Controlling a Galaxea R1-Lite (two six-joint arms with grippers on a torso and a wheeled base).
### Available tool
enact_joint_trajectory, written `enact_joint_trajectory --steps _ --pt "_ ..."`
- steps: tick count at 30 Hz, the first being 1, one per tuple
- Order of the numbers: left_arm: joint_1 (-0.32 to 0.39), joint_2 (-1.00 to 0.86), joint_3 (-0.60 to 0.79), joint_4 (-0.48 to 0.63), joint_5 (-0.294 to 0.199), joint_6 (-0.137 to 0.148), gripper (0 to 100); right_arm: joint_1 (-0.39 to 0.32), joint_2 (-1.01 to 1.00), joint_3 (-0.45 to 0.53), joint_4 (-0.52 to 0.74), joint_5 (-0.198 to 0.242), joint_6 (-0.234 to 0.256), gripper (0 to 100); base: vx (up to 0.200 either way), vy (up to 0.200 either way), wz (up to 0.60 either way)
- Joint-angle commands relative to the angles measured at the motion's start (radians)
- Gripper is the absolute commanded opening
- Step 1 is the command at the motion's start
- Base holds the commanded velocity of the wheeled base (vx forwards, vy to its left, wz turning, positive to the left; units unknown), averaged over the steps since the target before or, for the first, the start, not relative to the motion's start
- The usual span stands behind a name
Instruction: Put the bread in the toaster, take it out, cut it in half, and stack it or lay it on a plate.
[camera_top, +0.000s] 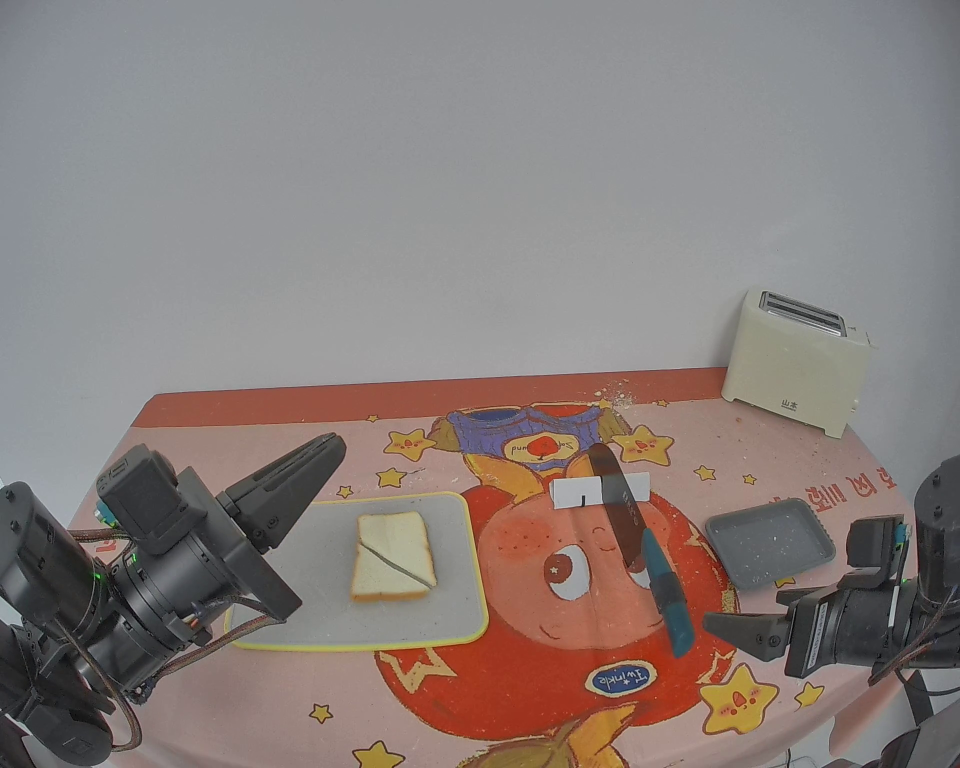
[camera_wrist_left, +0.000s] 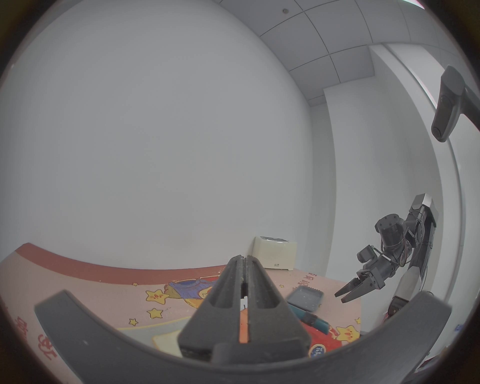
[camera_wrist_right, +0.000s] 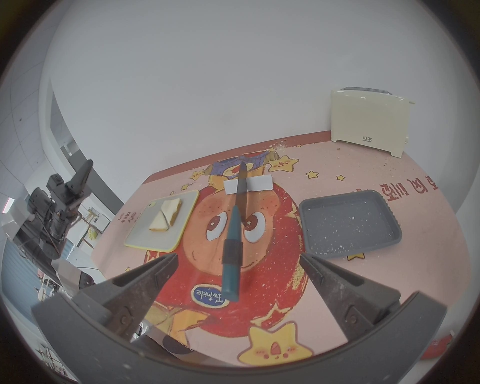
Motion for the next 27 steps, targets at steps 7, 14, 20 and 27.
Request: enact_joint_trajectory --steps 7,14,20,27 --pt "0.004 -0.008 0.072 -0.017 -0.055 -0.040 0 0.000 0.010 0.008 -0.002 0.001 -0.006 100 0.000 0.114 0.00" --pt "0.003 -0.008 0.075 -0.017 -0.055 -0.038 0 0.000 0.013 0.002 0.000 0.000 -0.008 100 0.000 0.200 0.00" --pt "0.003 -0.003 0.073 -0.017 -0.055 -0.038 0 0.000 0.018 0.000 0.000 -0.006 -0.010 100 0.000 0.200 0.00" --pt "0.001 0.018 0.053 -0.017 -0.055 -0.044 0 0.001 0.018 -0.006 -0.002 -0.006 -0.011 100 0.000 0.114 0.00"
